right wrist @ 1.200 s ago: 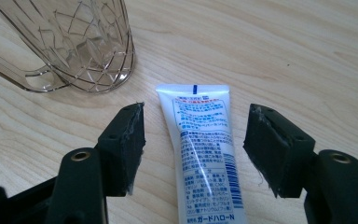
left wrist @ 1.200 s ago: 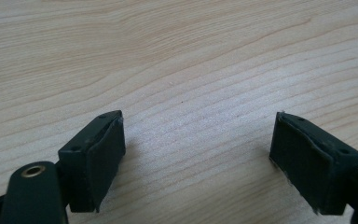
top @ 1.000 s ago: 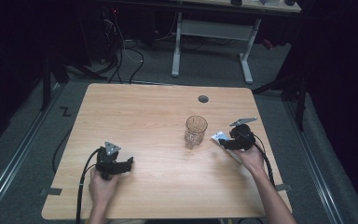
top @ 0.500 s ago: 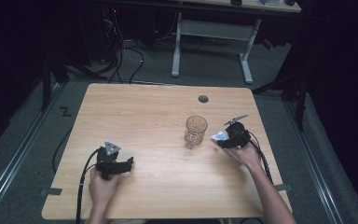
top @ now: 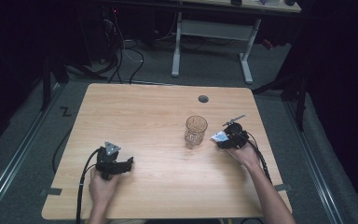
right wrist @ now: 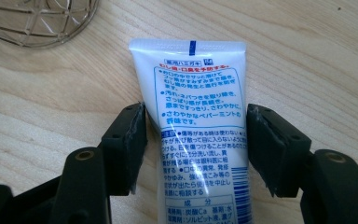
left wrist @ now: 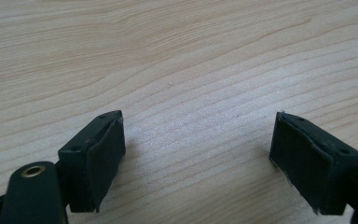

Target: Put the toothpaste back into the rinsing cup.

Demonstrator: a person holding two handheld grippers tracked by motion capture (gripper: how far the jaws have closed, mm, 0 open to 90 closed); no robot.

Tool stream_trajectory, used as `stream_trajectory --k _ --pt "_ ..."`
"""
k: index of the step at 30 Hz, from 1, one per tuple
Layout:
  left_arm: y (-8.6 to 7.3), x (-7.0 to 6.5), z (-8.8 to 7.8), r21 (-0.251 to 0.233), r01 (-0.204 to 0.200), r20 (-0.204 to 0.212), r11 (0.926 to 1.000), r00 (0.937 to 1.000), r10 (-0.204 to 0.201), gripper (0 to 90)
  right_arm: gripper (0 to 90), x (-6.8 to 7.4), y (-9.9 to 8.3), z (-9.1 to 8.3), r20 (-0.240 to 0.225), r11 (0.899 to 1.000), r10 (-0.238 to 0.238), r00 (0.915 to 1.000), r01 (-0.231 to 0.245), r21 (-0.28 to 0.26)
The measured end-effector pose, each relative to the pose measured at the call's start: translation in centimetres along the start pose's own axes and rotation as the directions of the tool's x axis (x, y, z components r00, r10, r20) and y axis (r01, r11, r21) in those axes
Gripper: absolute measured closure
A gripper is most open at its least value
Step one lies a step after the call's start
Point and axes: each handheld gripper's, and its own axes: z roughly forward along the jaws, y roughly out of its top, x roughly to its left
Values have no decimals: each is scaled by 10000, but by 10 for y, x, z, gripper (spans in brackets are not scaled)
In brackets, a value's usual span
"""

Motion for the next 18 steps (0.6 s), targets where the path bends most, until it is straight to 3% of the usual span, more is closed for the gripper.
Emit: stream_trajectory --k 11,18 --pt "0 0 0 -1 2 -1 10000 10000 -2 180 442 1 6 -1 117 9987 -234 9997 228 454" --pt "0 0 0 0 0 0 10000 10000 0 180 560 -3 8 -4 -47 9975 -296 9996 298 644"
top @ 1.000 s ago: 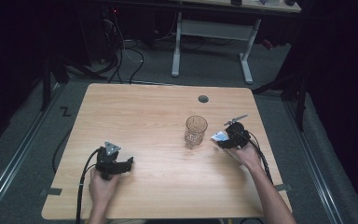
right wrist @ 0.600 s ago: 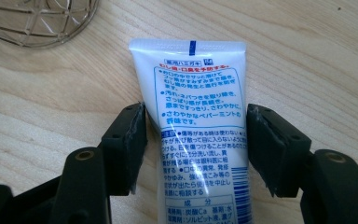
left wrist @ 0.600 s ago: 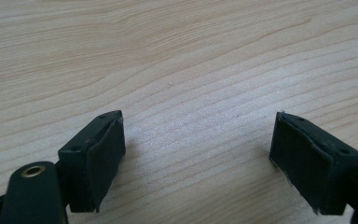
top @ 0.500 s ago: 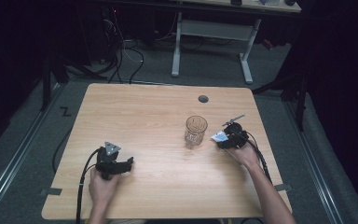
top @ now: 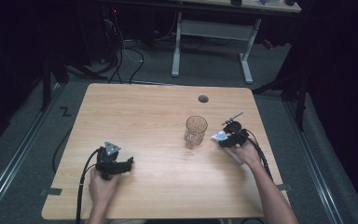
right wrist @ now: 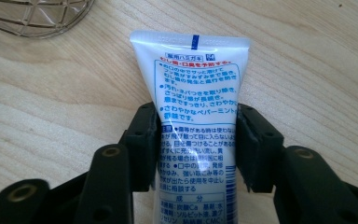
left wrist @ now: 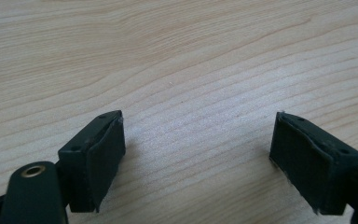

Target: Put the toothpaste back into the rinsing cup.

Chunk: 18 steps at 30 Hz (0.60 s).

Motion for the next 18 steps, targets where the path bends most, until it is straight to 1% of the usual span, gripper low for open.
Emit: stream_trajectory --k 1,6,12,15,18 --pt "0 0 0 0 0 0 10000 10000 0 180 560 0 0 0 0 10000 0 10000 0 0" --pt "0 0 0 1 1 2 10000 10000 -1 180 637 0 3 -5 -51 9998 -137 9999 138 138" --pt "0 0 0 -2 6 2 10000 10000 -6 180 664 -2 1 -8 -193 9999 -137 9997 138 23" --pt "0 0 0 0 3 2 10000 10000 -3 180 668 -1 0 -11 -310 10000 -75 9995 74 -40" --pt "0 0 0 -2 5 3 10000 10000 -5 180 670 0 0 -12 -407 9998 -125 9991 119 -156"
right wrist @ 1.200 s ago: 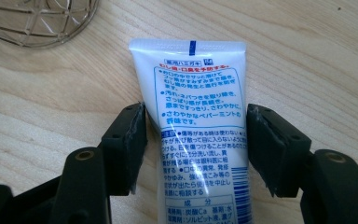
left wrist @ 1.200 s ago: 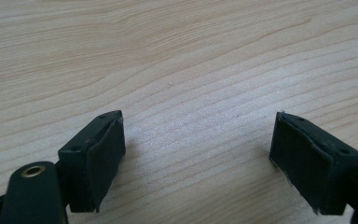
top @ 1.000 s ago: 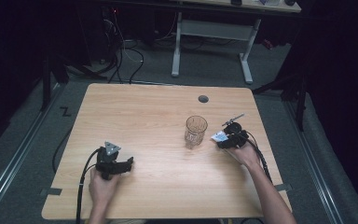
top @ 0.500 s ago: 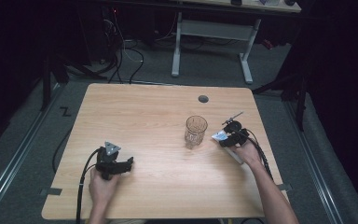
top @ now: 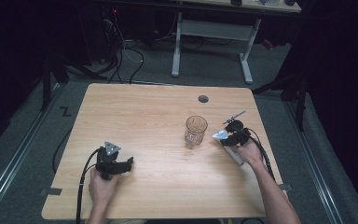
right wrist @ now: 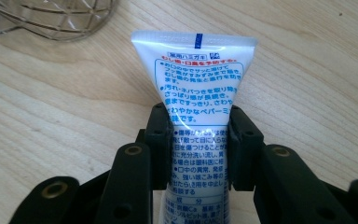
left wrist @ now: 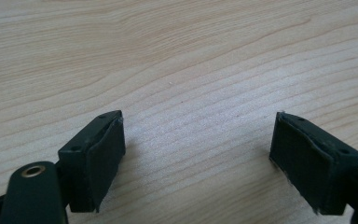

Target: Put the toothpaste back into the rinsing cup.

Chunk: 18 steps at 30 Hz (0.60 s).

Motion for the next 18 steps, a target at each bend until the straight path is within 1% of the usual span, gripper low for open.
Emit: stream_trajectory --k 1,2,4,7,8,10,14,18 --pt "0 0 0 1 -4 -1 10000 10000 4 180 671 2 0 -3 -82 9999 -69 9999 68 -156" --pt "0 0 0 1 -4 -1 10000 10000 4 180 671 2 0 -3 -82 9999 -69 9999 68 -156" --pt "0 0 0 0 -1 -1 10000 10000 1 180 672 4 0 -7 -197 9993 -65 9998 58 -373" --pt "0 0 0 0 -1 -2 10000 10000 1 180 673 5 -1 -11 -268 9987 -95 9996 82 -495" --pt "0 0 0 -2 0 -2 10000 10000 0 180 674 5 -1 -15 -347 9978 -91 9994 68 -664" --pt "0 0 0 -1 0 -1 10000 10000 0 180 674 5 -1 -16 -394 9974 -90 9992 61 -724" --pt "0 0 0 -1 0 -1 10000 10000 0 180 675 4 -4 -25 -598 9931 -50 9982 -21 -1174" --pt "0 0 0 2 -3 -1 10000 10000 3 180 675 4 -6 -30 -719 9900 -20 9974 -81 -1405"
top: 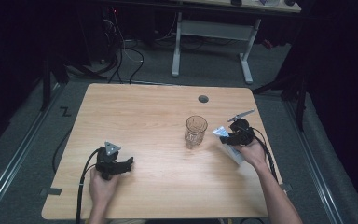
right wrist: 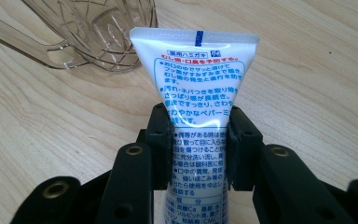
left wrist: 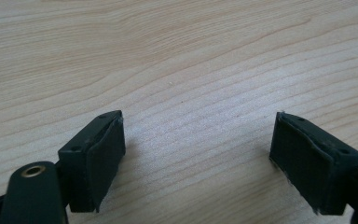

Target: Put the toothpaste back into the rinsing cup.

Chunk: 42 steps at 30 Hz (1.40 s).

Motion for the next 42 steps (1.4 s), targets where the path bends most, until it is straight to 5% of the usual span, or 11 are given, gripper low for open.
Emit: stream_trajectory --k 18,42 --pt "0 0 0 -2 4 -2 10000 10000 -4 180 673 5 -5 -16 -451 9940 -28 9990 -22 -1092" --pt "0 0 0 -2 0 0 10000 10000 0 180 672 15 -1 -34 -938 9675 -124 9955 -117 -2526"
